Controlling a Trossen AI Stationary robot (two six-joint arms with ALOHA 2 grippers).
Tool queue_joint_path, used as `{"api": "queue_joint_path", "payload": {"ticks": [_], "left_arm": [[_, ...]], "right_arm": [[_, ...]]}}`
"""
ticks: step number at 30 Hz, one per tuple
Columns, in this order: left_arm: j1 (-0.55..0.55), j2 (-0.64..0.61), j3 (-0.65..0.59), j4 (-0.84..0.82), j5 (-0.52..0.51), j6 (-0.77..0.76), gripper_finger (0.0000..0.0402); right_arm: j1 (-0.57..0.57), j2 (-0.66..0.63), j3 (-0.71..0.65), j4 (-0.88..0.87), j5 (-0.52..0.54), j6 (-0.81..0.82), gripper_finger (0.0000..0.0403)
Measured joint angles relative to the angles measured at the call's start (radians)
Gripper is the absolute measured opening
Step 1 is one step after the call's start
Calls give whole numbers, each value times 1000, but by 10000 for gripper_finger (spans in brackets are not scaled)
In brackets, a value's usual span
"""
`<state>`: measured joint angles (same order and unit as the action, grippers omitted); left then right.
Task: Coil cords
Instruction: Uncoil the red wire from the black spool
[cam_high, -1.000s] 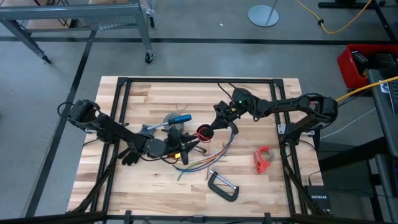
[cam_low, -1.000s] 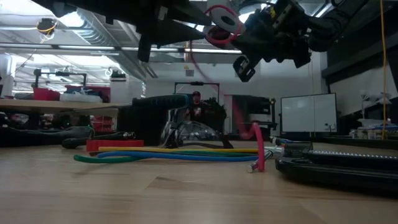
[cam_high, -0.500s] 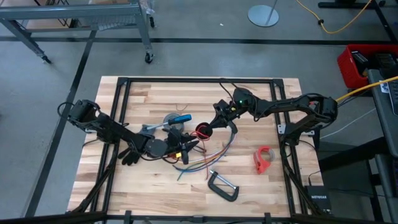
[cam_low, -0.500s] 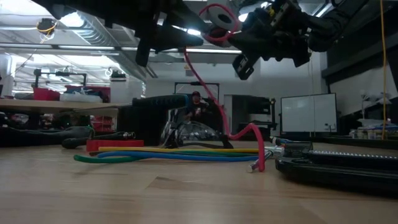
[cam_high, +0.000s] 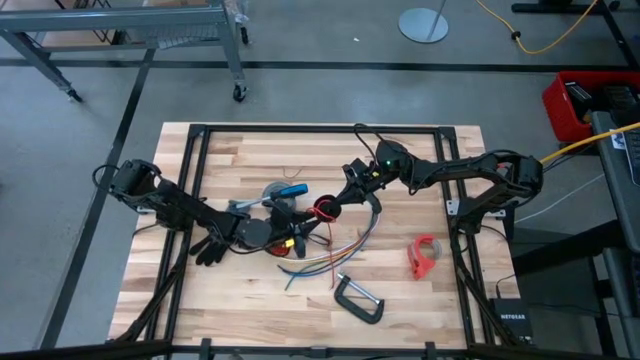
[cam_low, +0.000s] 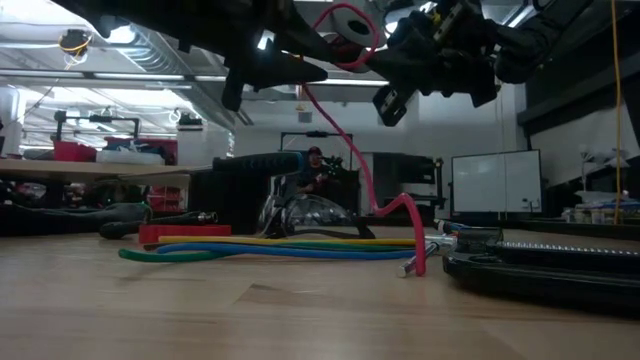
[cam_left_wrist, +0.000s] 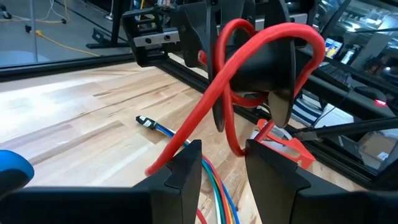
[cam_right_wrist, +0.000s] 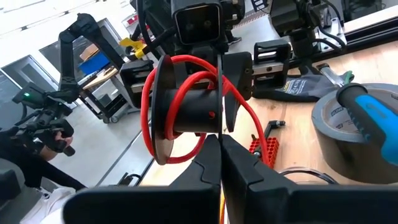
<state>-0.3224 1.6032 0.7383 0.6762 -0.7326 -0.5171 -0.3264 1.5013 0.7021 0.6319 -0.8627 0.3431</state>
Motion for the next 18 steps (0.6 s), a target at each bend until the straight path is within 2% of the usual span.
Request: {"api": "queue_joint_path", "payload": {"ticks": [11, 18], "left_arm": [[3, 0, 0, 16, 0, 24, 108], [3, 0, 0, 7, 0, 27, 15]], "right_arm": [[0, 0, 0, -1, 34, 0, 0], [0, 0, 0, -6, 10, 0, 0]]}}
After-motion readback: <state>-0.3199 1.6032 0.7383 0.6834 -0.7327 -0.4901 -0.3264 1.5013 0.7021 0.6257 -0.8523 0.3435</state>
